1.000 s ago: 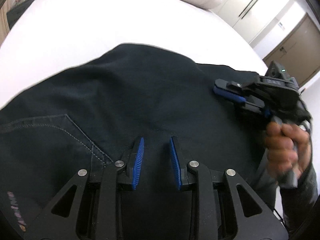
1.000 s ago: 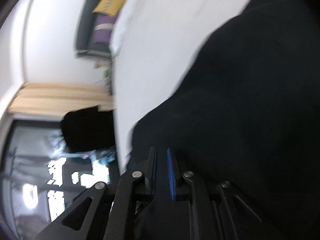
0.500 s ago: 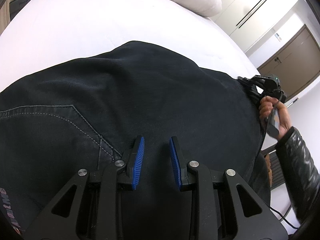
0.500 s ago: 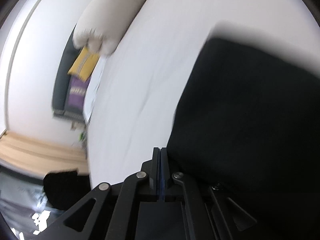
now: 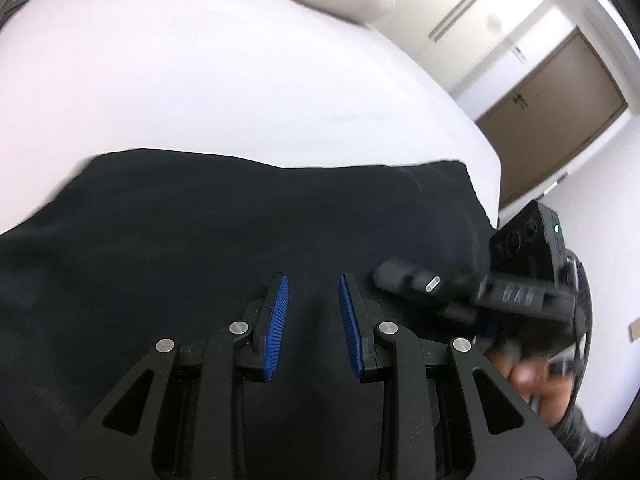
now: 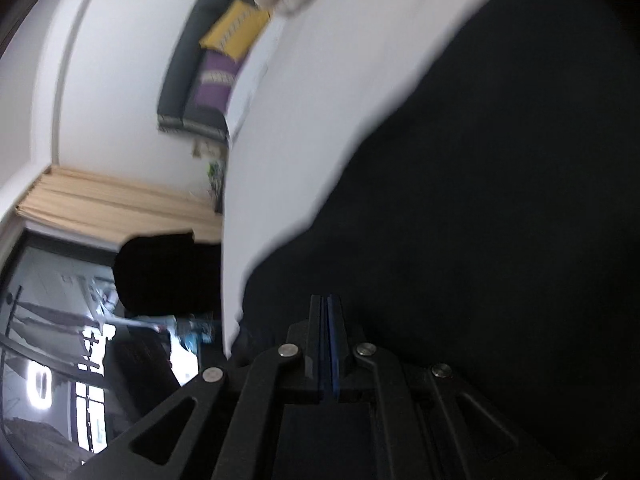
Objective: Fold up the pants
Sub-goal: 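Lay the leg hems over the waistband near the left tool and release the right tool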
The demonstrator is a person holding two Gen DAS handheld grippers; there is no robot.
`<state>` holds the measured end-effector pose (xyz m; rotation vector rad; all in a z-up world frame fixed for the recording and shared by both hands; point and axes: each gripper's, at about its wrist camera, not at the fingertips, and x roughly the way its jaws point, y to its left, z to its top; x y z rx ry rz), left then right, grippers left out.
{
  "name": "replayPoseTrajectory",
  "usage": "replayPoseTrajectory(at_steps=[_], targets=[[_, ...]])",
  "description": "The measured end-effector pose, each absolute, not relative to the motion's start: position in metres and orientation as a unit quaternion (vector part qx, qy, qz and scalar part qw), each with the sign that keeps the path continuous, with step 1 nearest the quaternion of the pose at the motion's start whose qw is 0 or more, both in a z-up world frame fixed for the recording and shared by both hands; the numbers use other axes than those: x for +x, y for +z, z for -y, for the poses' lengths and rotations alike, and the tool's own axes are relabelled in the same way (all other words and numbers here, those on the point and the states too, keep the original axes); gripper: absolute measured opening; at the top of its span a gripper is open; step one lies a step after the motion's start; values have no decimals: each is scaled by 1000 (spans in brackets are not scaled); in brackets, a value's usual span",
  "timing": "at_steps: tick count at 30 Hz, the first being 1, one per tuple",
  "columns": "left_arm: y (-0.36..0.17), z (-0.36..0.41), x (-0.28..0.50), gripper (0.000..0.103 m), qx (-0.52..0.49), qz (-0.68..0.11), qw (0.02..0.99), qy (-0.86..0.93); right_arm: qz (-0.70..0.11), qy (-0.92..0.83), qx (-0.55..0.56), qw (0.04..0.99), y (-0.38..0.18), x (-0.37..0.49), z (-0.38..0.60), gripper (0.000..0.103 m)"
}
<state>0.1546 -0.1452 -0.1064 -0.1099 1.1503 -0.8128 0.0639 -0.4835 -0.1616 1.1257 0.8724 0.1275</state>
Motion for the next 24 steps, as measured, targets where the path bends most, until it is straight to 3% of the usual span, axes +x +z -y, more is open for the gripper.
replayPoseTrajectory(at_steps=[9, 24], targets=[[-132, 107, 177, 25, -88, -531, 761, -362, -324, -34, 566, 757, -166, 35, 609, 0], [-121, -39, 176, 25, -124, -514, 808, -260, -270, -232, 491, 795, -129, -5, 741, 0]])
